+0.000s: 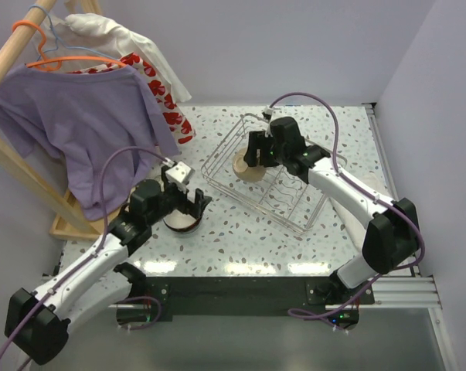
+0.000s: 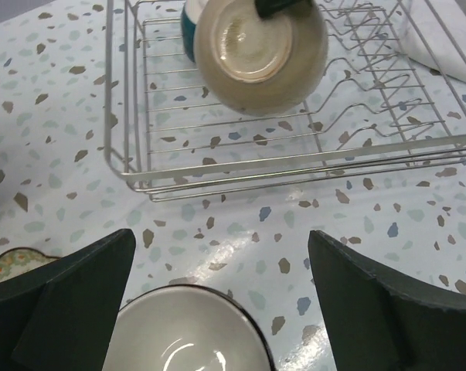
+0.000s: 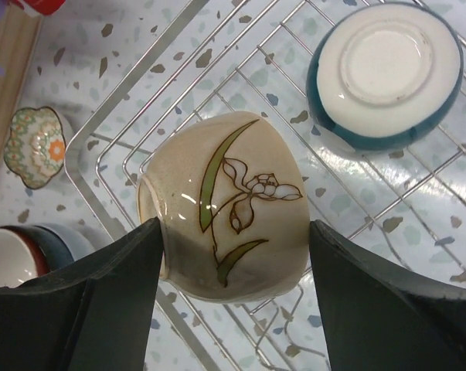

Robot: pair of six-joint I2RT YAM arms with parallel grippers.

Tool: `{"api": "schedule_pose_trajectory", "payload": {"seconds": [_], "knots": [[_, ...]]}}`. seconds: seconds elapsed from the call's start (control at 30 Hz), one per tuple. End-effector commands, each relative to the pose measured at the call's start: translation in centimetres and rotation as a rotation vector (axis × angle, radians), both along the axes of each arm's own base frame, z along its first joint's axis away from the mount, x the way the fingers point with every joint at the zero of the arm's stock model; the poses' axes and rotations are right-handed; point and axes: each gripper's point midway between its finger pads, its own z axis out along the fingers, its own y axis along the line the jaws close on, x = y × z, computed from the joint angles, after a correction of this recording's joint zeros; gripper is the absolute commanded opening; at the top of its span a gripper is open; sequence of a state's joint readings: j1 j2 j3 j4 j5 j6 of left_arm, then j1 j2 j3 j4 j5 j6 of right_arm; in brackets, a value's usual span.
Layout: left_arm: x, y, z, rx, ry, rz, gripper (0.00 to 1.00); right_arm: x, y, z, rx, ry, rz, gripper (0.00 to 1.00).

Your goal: Unload the bowls from the dish rack

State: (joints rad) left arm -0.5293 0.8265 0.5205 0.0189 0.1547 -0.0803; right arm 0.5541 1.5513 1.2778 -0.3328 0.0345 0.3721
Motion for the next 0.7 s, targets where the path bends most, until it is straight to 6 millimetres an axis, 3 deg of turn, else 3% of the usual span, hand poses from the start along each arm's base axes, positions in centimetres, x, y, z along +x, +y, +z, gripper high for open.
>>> {"api": "schedule_pose_trajectory", "payload": {"seconds": [0.0,0.17,0.37,0.43,0.47,0.53,0.57,0.63,0.67], "knots": [[1.7,-2.2,5.2,-0.006,-0.210,0.041,1.00,1.0,0.3,5.5,0.232,-0.015,-0.190,0.00],[3.2,-3.4,5.2,0.081,-0.310,0.083,1.00,1.0,0.1,5.0,0.276,0.034,-0.264,0.00],[4.1,-6.3,6.1,0.177,-0.485,0.085,1.00,1.1,0.0,4.9,0.362,0.091,-0.361,0.00],[4.3,-7.1,5.1,0.234,-0.522,0.059,1.00,1.3,0.1,4.8,0.393,0.112,-0.390,0.00],[4.5,-7.5,5.8,0.224,-0.555,0.061,1.00,1.3,0.0,4.8,0.399,0.121,-0.402,0.00],[4.9,-7.7,5.0,0.276,-0.592,0.059,1.00,1.3,0.3,4.7,0.430,0.146,-0.424,0.00],[5.0,-8.0,5.8,0.259,-0.629,0.068,1.00,1.3,0.3,4.5,0.435,0.156,-0.435,0.00],[5.5,-8.3,4.9,0.311,-0.661,0.072,1.00,1.2,0.3,4.4,0.464,0.175,-0.462,0.00],[5.6,-8.5,5.8,0.288,-0.700,0.090,1.00,1.3,0.3,4.5,0.473,0.177,-0.468,0.00]]}}
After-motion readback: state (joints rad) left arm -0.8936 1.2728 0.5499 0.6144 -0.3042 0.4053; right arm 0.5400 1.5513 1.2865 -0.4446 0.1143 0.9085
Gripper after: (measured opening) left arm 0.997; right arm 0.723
